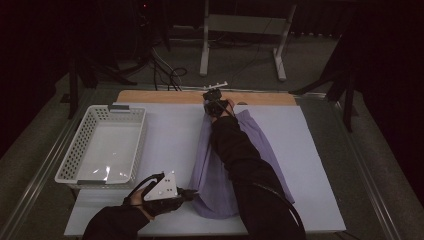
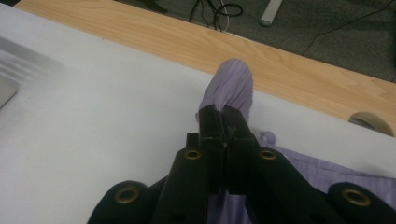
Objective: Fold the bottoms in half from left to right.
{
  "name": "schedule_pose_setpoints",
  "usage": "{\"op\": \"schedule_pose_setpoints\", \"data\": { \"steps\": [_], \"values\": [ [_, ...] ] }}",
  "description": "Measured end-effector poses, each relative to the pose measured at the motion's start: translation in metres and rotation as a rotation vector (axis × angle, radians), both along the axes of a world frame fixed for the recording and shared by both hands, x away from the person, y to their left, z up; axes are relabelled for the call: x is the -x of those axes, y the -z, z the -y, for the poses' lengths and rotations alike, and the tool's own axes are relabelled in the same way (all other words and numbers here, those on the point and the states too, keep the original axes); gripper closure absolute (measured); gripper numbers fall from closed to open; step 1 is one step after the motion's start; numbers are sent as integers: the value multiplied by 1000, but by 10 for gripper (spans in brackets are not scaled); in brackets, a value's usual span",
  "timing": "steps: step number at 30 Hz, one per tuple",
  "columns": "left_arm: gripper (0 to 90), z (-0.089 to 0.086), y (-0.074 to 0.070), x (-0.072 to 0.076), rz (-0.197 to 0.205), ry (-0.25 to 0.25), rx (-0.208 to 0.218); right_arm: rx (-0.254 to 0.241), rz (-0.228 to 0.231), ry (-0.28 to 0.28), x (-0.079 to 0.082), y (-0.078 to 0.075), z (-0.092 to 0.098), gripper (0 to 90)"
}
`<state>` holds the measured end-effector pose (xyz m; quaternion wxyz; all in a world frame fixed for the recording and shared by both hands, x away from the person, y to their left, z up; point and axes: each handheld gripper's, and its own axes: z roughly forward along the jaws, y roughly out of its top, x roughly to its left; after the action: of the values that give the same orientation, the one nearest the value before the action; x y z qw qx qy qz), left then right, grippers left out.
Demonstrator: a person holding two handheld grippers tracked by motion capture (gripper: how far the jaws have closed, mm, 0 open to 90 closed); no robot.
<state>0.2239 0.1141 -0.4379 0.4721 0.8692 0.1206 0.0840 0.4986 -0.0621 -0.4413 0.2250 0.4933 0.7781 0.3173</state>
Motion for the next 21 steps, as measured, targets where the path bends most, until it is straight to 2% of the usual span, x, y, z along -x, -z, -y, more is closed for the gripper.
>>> {"op": "schedule_pose_setpoints", "data": {
  "steps": [8,14,21],
  "values": [
    [892,19,-11,-9,16,35,-3,-20,24,21,-1,-15,33,888],
    [891,33,-22,-19,34,55,1,-22,41,48,-3,-18,63,888],
    [891,59,-32,-28,47,106,6,-38,48,77,-6,-22,93,888]
  ]
}}
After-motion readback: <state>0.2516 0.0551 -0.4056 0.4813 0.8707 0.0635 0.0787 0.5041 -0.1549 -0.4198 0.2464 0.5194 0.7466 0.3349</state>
